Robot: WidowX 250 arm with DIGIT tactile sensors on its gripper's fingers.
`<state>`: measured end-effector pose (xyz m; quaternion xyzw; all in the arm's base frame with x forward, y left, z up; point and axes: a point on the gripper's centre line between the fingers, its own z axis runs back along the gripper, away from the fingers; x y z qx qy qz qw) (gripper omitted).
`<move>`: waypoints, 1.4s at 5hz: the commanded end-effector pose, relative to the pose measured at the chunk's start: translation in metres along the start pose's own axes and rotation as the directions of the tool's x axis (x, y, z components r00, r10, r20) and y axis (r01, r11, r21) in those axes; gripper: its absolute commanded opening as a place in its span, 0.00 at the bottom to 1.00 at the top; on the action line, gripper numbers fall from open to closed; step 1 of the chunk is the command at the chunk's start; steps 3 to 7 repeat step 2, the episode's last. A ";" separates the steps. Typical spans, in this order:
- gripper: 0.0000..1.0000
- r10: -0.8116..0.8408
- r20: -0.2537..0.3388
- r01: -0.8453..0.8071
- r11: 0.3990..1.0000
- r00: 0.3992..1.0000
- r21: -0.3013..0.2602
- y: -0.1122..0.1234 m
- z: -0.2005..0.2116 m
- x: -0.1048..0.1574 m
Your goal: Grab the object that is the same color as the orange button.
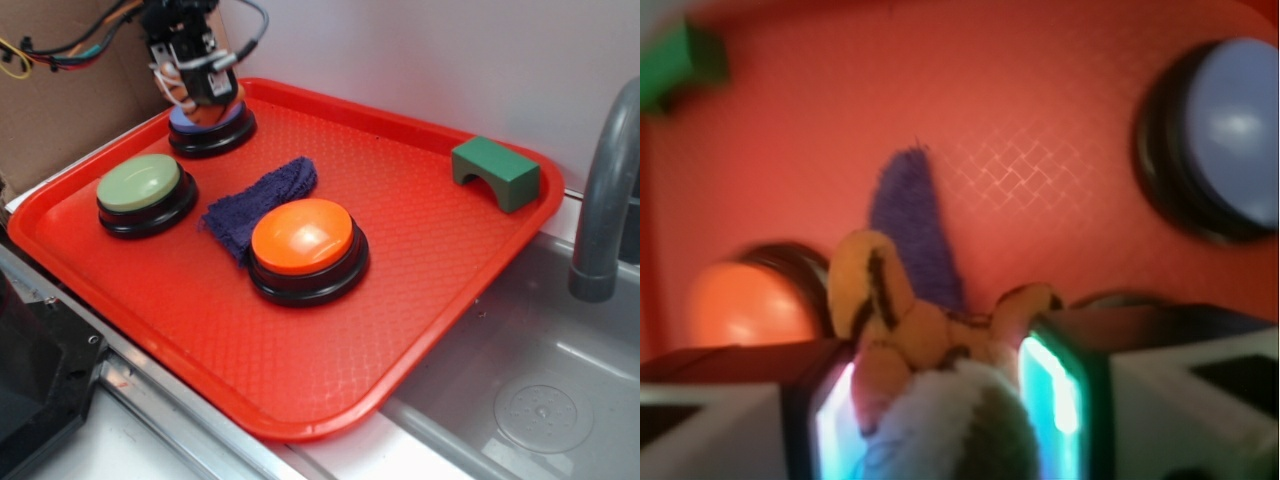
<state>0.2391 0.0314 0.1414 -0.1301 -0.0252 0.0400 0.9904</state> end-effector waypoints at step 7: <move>0.00 0.321 0.303 -0.341 0.940 0.897 0.016 -0.036 0.061 -0.006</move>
